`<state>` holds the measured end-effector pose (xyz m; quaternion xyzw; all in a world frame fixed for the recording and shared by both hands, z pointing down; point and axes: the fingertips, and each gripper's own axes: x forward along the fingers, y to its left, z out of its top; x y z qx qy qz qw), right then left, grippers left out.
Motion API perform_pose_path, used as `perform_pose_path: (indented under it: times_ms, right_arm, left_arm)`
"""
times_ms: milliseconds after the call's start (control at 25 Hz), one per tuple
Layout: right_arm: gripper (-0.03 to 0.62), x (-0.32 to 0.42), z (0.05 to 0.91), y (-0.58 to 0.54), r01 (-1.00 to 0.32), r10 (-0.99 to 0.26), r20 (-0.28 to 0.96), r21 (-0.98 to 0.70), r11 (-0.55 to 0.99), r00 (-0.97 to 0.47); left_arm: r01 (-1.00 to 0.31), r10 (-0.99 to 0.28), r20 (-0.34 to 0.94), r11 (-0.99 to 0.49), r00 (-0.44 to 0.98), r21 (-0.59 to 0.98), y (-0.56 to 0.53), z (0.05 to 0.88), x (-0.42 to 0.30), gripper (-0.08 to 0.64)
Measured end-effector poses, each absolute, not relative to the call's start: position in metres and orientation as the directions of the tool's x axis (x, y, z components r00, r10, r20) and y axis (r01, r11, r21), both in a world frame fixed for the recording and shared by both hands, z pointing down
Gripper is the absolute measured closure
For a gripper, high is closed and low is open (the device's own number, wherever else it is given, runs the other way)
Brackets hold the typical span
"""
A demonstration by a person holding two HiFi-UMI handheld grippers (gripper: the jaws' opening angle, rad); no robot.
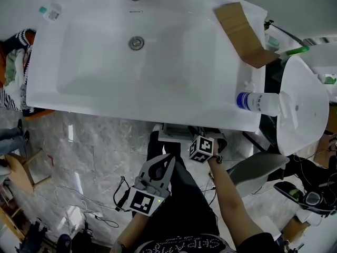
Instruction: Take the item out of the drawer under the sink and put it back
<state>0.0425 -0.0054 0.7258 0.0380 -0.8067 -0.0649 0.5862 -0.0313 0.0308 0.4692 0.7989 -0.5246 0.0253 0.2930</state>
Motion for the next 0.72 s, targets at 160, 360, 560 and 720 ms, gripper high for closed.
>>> perform_pose_path:
  times_ms: [160, 360, 560, 720]
  right_arm:
    - [0.52, 0.042, 0.739, -0.006, 0.047, -0.125, 0.954, 0.143, 0.989, -0.273]
    - [0.52, 0.046, 0.754, -0.007, 0.072, -0.109, 0.968, 0.128, 0.989, -0.227]
    - [0.52, 0.047, 0.763, -0.006, 0.123, -0.102, 0.975, 0.127, 0.984, -0.195]
    - [0.566, 0.051, 0.763, -0.008, 0.152, -0.115, 0.977, 0.143, 0.978, -0.177]
  left_arm:
    - [-0.854, -0.825, 0.357, -0.258, 0.438, 0.452, 0.03, 0.474, -0.032, 0.555]
    - [-0.855, -0.824, 0.367, -0.243, 0.431, 0.458, 0.029, 0.479, -0.032, 0.555]
    - [-0.856, -0.824, 0.376, -0.23, 0.424, 0.463, 0.029, 0.483, -0.033, 0.555]
    - [-0.854, -0.82, 0.379, -0.232, 0.429, 0.465, 0.03, 0.484, -0.031, 0.556]
